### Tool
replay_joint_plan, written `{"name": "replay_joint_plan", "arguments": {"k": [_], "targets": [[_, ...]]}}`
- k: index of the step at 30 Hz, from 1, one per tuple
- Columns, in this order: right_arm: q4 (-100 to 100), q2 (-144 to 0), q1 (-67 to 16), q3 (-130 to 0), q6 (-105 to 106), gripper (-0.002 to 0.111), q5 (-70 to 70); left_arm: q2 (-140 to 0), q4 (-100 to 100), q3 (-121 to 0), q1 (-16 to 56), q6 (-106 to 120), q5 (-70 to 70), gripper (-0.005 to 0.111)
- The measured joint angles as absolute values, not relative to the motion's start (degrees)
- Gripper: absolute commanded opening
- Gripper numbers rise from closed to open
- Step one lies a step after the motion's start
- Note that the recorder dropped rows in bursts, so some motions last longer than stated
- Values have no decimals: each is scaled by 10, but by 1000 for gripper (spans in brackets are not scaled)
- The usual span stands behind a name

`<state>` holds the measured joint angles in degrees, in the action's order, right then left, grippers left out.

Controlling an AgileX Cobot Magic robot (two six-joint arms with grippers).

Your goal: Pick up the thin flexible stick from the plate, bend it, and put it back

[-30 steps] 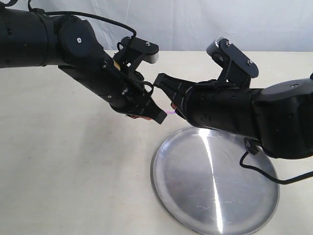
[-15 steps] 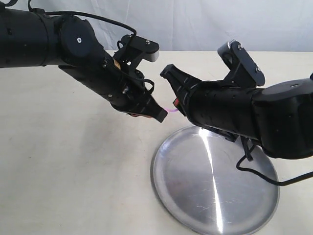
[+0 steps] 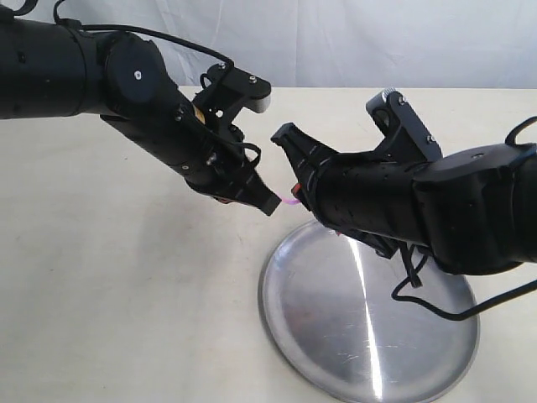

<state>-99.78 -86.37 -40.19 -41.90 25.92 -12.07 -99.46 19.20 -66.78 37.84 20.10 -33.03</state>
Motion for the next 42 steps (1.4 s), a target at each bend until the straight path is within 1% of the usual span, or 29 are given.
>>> {"name": "replay_joint_plan", "arguments": {"k": [42], "targets": [[-1001, -870, -402, -419, 248, -1, -100, -1029, 219, -668, 378, 191, -328, 0]]}}
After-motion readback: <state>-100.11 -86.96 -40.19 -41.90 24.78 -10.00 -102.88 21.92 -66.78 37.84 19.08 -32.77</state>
